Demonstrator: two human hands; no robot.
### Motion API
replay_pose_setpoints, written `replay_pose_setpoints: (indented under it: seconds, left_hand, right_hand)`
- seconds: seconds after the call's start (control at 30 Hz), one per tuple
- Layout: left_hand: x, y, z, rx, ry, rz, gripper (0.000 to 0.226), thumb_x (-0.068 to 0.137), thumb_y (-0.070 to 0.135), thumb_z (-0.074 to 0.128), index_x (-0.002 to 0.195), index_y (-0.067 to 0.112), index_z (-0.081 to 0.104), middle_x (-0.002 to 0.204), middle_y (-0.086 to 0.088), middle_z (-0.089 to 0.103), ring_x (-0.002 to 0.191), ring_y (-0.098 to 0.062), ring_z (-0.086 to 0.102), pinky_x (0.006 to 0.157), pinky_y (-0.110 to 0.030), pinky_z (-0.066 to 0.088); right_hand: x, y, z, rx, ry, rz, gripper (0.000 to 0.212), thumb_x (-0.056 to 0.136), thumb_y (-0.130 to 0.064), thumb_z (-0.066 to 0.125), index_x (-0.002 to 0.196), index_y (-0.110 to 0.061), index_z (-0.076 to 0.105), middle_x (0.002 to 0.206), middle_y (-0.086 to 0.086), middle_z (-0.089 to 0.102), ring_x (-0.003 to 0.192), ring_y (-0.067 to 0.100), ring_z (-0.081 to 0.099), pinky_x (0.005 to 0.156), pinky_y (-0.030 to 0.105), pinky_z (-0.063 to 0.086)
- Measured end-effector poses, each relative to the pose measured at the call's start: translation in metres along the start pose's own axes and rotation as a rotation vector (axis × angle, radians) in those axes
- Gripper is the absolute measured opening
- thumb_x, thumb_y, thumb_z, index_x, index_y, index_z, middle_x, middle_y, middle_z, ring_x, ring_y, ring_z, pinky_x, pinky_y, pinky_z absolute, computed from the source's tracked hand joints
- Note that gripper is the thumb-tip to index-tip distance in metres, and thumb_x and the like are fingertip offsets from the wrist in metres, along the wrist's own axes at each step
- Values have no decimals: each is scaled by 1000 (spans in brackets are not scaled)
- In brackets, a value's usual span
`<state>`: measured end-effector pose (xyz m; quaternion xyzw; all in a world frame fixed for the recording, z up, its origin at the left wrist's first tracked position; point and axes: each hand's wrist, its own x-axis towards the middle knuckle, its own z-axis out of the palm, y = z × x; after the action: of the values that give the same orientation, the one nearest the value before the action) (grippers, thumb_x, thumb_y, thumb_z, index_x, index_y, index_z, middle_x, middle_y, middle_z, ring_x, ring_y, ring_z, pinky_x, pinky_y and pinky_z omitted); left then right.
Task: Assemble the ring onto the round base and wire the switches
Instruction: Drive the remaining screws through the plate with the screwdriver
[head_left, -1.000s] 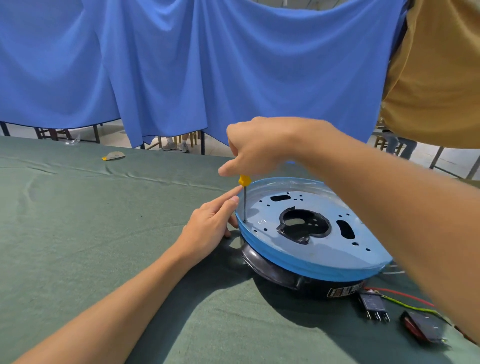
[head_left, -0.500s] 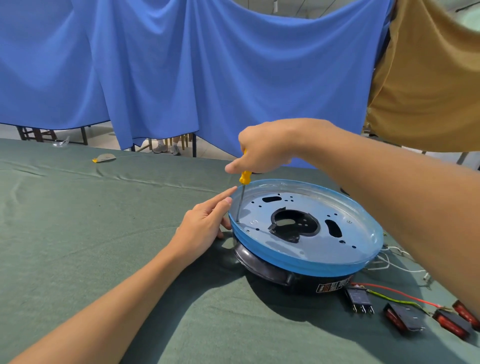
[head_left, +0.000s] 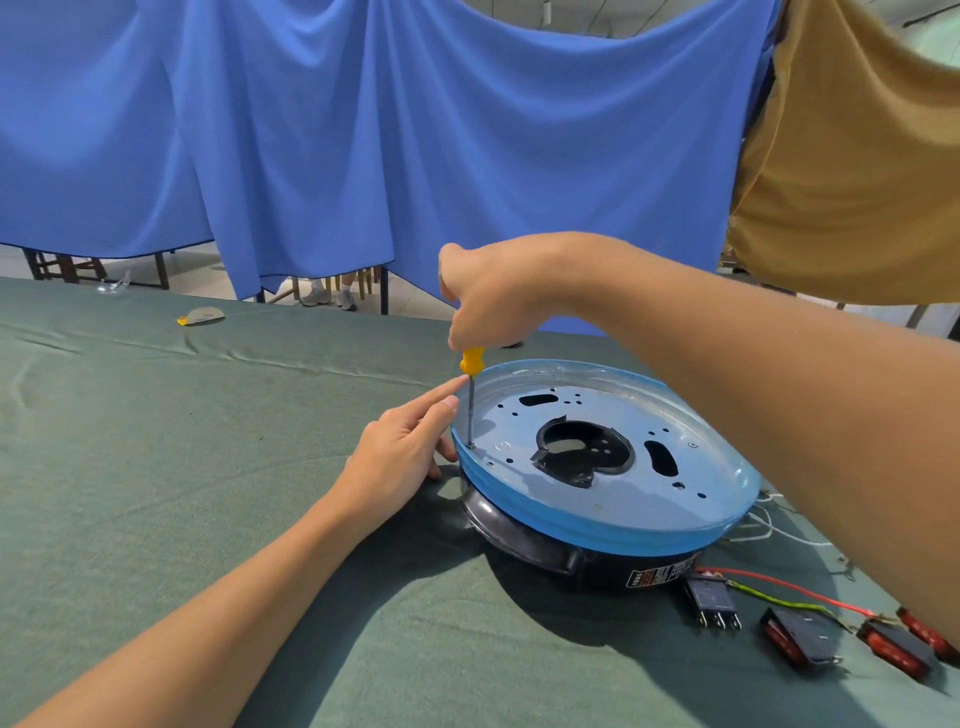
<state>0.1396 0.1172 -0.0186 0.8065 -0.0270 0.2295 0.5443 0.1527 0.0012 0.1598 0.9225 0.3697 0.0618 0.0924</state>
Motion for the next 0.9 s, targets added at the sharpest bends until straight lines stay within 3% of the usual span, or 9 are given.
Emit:
replay_pose_setpoints:
  seconds: [0.07,0.17,0.23,0.33,0.4,0.57,0.7,0.8,0.9]
  left_hand:
    - [0,-1,0,6,-4,-6,35,102,39,42,102,73,51,93,1,72,59,-2,60,59,-17,52]
    - [-1,0,0,9,-5,-8,41,101,41,42,93,79,51,88,3,72,60,-1,60,58,-16,51]
    - [-1,0,0,17,-8,-5,41,101,40,42,95,79,52,89,6,73,62,-1,61,58,-17,52]
    - [2,-6,0,32,-11,-18,31,101,40,42,117,63,55,97,5,73,65,-5,61,64,-27,57]
    - [4,-7,0,34,-3,-25,30,102,39,42,123,55,57,99,-1,73,67,-8,62,66,-32,58]
    - [0,1,0,1,2,8,46,103,34,44,93,77,55,85,6,72,59,-3,59,57,-19,52]
    - [0,1,-1,8,-2,7,41,103,36,43,99,76,53,87,7,72,59,-3,59,60,-19,53]
    - [1,1,0,12,-5,2,37,103,37,42,102,73,53,92,5,72,60,-4,59,61,-22,53]
    - [0,1,-1,14,3,10,42,103,37,42,97,77,51,84,8,71,59,-3,60,57,-16,50]
  right_hand:
    - [1,1,6,101,55,20,13,92,-20,48,102,-13,45,75,3,50,60,17,44,47,27,29]
    - [0,1,12,148,138,71,19,91,-28,51,80,-14,44,76,2,46,70,25,49,50,29,30]
    - [-3,0,7,93,69,75,26,95,-36,50,91,-12,41,76,2,45,64,19,46,47,28,32]
    - [-3,-3,1,54,-38,32,22,99,-18,34,118,-11,43,70,4,36,52,15,27,37,20,28]
    - [-4,-3,2,94,-21,32,32,97,-16,34,128,-13,41,69,1,36,53,15,29,46,26,25]
    - [-5,0,11,160,124,60,15,95,-31,47,97,-17,43,84,2,48,71,18,48,52,30,30]
    - [-7,1,1,41,-2,14,19,95,-26,43,106,-11,46,75,1,51,59,14,44,46,27,29]
    - [-4,5,7,120,70,-9,24,94,-22,45,116,-14,50,90,3,53,65,15,45,50,29,33]
    - [-3,6,20,150,207,35,15,94,-31,48,102,-18,47,89,2,46,70,19,46,53,31,31]
